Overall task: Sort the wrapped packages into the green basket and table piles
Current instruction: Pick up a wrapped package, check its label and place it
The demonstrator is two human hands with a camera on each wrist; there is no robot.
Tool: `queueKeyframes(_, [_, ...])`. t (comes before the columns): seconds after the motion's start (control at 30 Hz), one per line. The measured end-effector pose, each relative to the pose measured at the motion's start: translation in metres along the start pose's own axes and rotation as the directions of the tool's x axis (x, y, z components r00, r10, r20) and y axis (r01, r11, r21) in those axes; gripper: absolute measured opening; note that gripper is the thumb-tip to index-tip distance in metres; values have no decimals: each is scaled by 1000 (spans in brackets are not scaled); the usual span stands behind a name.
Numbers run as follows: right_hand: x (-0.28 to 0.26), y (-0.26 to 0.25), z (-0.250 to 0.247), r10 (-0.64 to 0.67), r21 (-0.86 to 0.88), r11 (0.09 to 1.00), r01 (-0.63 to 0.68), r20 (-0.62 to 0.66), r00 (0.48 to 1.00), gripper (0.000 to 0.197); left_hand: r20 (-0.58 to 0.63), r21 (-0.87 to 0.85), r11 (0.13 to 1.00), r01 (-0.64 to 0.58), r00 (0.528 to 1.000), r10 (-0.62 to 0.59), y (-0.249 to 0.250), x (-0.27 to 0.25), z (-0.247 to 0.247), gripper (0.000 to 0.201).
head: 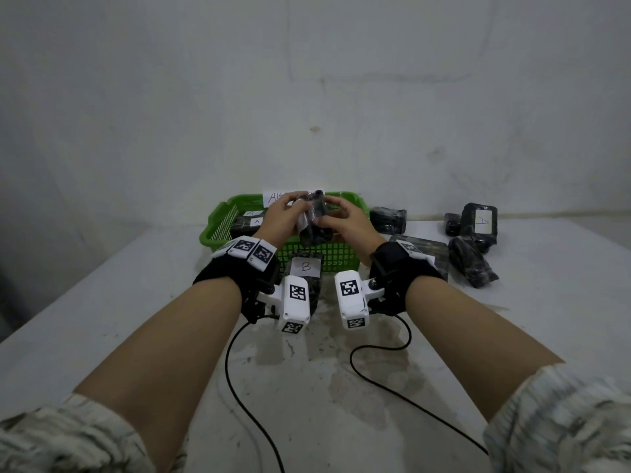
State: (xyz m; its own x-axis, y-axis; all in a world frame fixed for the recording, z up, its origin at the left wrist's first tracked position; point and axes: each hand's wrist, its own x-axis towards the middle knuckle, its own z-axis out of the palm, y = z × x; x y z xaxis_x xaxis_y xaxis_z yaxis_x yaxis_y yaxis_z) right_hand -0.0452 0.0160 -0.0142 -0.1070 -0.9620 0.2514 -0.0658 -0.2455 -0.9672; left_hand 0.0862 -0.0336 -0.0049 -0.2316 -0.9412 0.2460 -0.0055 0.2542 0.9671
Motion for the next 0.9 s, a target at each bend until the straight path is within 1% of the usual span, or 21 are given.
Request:
queueKeyframes(0.07, [0,0,-1,4,-14,1000,-4,28,1000,48,-5,-19,999,27,1000,-28,1,2,0,30])
queueKeyframes(0.17, [1,1,1,-16,-60,998,17,11,1000,50,42,-4,997,76,996,-76,0,1,0,30])
queueKeyframes(0.27, [0,0,2,-12,-53,998,14,39,999,53,19,19,998,61,998,-62,-3,0,-1,37])
queueKeyframes(0.33, [-3,0,3,0,-28,1000,3,91,996,59,-26,24,999,41,999,-40,-3,1,-1,38])
queueKeyframes(0.4, [-6,3,3,3,-19,1000,0,138,990,66,-58,-8,999,44,997,-44,-4,1,-3,38])
queueKeyframes(0.5, [-7,5,2,2,37,999,-9,173,985,74,-28,-81,996,38,999,-40,-6,-2,-6,31])
queueKeyframes(0.57, [-9,5,2,-25,47,999,17,173,985,72,8,-77,996,42,999,-42,-6,-7,-6,26])
queueKeyframes(0.6, [-9,4,2,-37,49,998,30,159,987,67,20,-70,996,58,998,-56,-6,-9,-6,28])
queueKeyframes(0.67, [-10,3,3,-39,80,996,30,120,992,59,61,-86,991,107,993,-102,-7,-11,-7,38])
queueKeyframes(0.73, [-10,2,4,4,132,991,-19,111,994,53,113,-96,985,146,984,-135,-9,-10,-8,43])
queueKeyframes(0.8, [-9,1,5,57,177,981,-78,119,991,50,139,-93,982,167,978,-153,-8,-8,-11,45])
queueKeyframes(0.83, [-8,2,5,70,181,979,-92,123,990,50,147,-97,979,181,975,-166,-8,-8,-12,45])
queueKeyframes(0.9, [-7,0,6,57,152,985,-75,120,991,50,172,-115,970,215,966,-194,-7,-8,-13,46])
